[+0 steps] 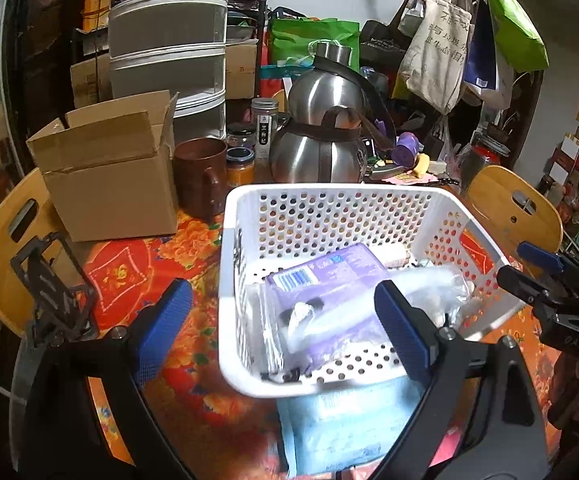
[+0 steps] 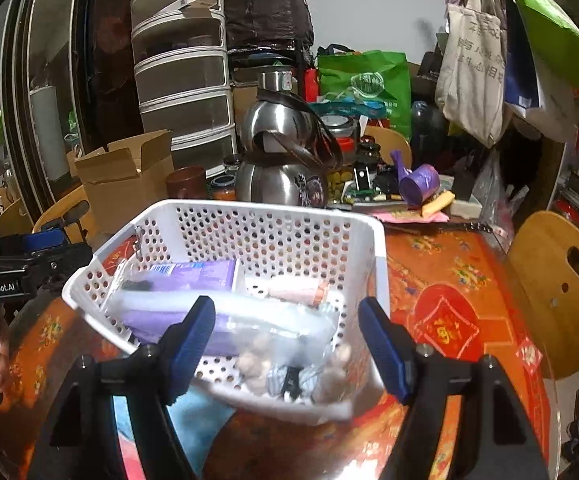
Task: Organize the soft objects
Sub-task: 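Grasp the pink-and-white pouch with the right tool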
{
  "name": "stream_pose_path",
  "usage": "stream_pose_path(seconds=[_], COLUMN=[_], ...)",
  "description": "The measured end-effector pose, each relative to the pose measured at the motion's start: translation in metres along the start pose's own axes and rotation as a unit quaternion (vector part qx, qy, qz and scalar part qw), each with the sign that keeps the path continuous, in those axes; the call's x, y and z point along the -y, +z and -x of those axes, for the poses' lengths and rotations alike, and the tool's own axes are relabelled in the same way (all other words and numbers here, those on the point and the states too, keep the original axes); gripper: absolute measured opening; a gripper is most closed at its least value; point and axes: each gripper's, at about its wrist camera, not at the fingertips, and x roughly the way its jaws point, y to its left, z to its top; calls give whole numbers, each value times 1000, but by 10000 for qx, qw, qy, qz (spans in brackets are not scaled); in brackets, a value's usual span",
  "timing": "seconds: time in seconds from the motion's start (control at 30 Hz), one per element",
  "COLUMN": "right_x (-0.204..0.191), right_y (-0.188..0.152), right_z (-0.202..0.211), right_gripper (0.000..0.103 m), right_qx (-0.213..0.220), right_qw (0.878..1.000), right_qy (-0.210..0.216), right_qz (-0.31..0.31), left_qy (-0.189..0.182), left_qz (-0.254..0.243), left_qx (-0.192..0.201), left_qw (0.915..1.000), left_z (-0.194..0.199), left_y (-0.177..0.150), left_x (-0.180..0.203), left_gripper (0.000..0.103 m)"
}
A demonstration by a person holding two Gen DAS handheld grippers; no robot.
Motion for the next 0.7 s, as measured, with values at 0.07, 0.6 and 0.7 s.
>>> stream_pose_path(seconds=[0.07,0.6,0.7], right_x=[-3,-23,-36], right_y=[-9,-156,-176], right_z=[9,71,74], right_gripper=[74,72,58], right_qx=[-38,-237,-309], right_qw=[10000,9975,9973], right_qy=[-19,495,594], right_qz=[-82,-443,-311], left_qy=[14,-778,-814], left_qz=[16,434,350], left_qx=[-45,-391,-446], left_qw=[10000,9953,9951], left_z=[6,75,76], left_y=[-6,-159,-181], left_x=[0,11,27], left_gripper=[91,91,78])
